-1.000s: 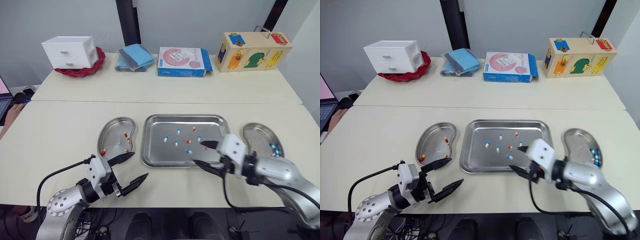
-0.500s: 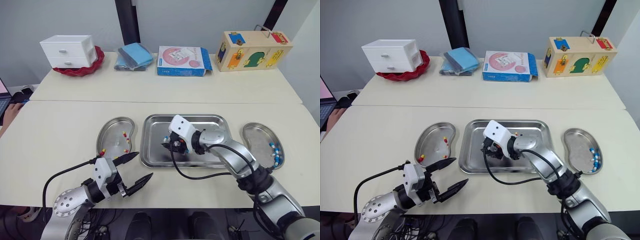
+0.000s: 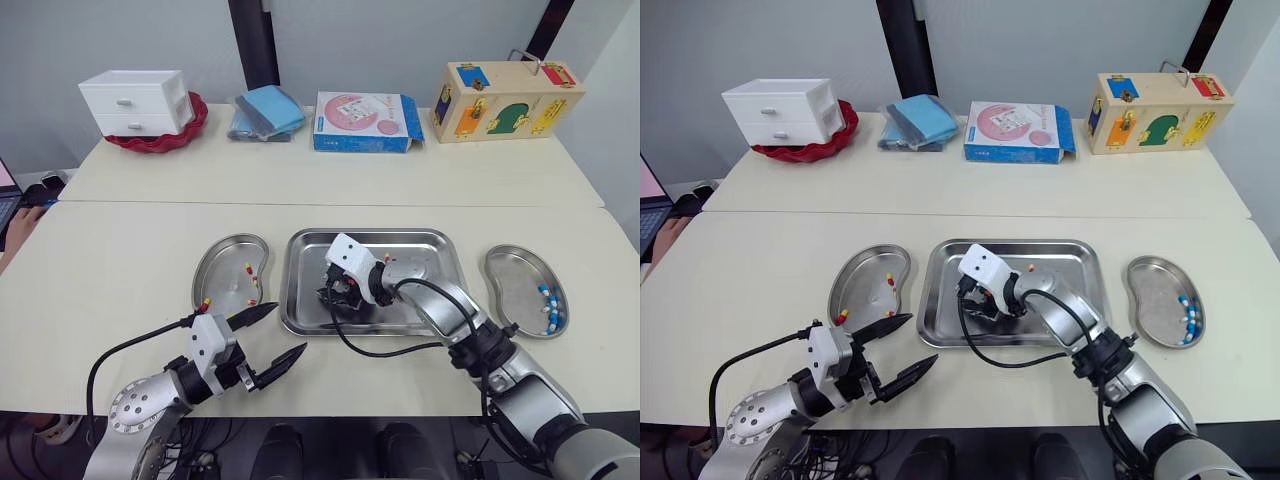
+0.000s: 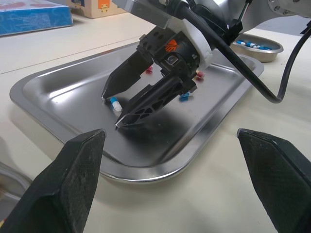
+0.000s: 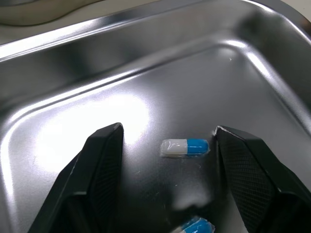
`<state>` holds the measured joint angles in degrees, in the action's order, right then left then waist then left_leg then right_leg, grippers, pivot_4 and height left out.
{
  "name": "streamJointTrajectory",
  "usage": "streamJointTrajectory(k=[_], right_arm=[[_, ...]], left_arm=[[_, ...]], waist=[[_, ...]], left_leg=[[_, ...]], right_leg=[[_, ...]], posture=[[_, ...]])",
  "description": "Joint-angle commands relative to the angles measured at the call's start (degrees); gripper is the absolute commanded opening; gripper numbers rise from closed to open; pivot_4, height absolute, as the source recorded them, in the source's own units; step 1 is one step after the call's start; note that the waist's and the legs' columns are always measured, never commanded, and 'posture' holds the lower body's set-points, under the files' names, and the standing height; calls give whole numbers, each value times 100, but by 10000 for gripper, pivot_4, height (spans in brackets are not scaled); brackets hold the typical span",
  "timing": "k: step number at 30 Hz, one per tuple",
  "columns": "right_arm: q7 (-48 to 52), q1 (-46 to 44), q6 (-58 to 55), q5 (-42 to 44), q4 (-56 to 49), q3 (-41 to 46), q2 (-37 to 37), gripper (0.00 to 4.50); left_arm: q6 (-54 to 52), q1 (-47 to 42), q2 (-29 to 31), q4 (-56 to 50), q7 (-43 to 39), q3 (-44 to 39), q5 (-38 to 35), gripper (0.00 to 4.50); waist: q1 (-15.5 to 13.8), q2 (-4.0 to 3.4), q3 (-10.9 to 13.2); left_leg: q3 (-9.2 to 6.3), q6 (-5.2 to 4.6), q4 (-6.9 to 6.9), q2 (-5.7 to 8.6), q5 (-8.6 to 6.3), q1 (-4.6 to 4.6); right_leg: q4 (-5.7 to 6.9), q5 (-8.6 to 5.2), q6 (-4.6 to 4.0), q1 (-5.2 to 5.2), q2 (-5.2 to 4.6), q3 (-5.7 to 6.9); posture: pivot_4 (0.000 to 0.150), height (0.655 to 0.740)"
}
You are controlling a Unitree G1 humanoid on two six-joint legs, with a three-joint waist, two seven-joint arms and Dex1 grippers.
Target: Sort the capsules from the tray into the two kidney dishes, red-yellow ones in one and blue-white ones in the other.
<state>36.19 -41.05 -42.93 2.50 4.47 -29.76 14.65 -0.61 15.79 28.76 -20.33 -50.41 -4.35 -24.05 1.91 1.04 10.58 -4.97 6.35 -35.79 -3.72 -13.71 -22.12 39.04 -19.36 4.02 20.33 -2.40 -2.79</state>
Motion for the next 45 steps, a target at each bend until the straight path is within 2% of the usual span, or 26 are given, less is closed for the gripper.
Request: streamJointTrajectory(k=[1, 5, 7, 14, 20, 24, 28, 37, 45], right_arm=[[38, -21, -11, -87, 28, 102, 9, 23829], [84, 45, -66, -79, -20, 172, 21, 12664], [122, 73, -47, -69, -58, 202, 16, 8662], [207, 110, 159, -3, -544, 384, 2, 8323], [305, 619, -375, 322, -2248, 1023, 581, 8320], [310, 1375, -854, 606, -3426, 1839, 1307, 8319], [441, 2442, -1350, 1023, -4305, 3434, 2040, 8317], [274, 3582, -1937, 1498, -4465, 5407, 2561, 8316], [-284, 3828, -2229, 1397, -4005, 5764, 2720, 8316]], left_arm=[[137, 55, -2, -229, 37, 34, 36, 45000], [183, 88, -7, -184, 18, 33, 57, 45000], [190, 76, -4, -157, 5, 28, 56, 45000], [73, -77, 116, -91, -170, 54, -55, 45000], [156, -271, 412, -35, -879, 133, -297, 45000], [211, -307, 512, -60, -1333, 171, -526, 45000], [297, -275, 551, -77, -1751, 236, -737, 45000], [425, -610, 304, 220, -1929, 286, -791, 45000], [512, -788, 196, 353, -1968, 337, -772, 45000]], waist=[[-3, 0, 0], [-2, 0, 0], [-1, 0, 0], [-4, -2, 1], [-34, -6, 3], [-28, -9, 6], [-41, -14, 8], [-9, -18, 6], [-2, -18, 6]], left_leg=[[0, 0, 0, 0, 0, 0], [0, 0, 0, 0, 0, 0], [1, 0, 0, 0, 0, 0], [0, 0, 1, 0, 0, -1], [-10, 0, -4, 0, 0, -60], [-7, 1, -1, 1, 0, -88], [-6, 0, 5, 2, 0, -89], [-5, -4, -4, -1, 3, -76], [-4, -5, -5, -1, 3, -76]], right_leg=[[0, 0, 0, 0, 0, 0], [0, 0, 0, 0, 0, 0], [0, 0, 0, 0, 0, -1], [0, 0, 0, 1, 0, 0], [1, 1, 0, 48, 0, 11], [0, 1, -1, 77, -1, 10], [-1, 0, -4, 80, -1, 9], [2, 6, -11, 72, 10, -4], [2, 6, -10, 72, 10, -7]], posture=[[1500, 7400], [1500, 7400], [1500, 7400], [1500, 7400], [1500, 7400], [1500, 7400], [1500, 7400], [1500, 7400], [1500, 7400]])
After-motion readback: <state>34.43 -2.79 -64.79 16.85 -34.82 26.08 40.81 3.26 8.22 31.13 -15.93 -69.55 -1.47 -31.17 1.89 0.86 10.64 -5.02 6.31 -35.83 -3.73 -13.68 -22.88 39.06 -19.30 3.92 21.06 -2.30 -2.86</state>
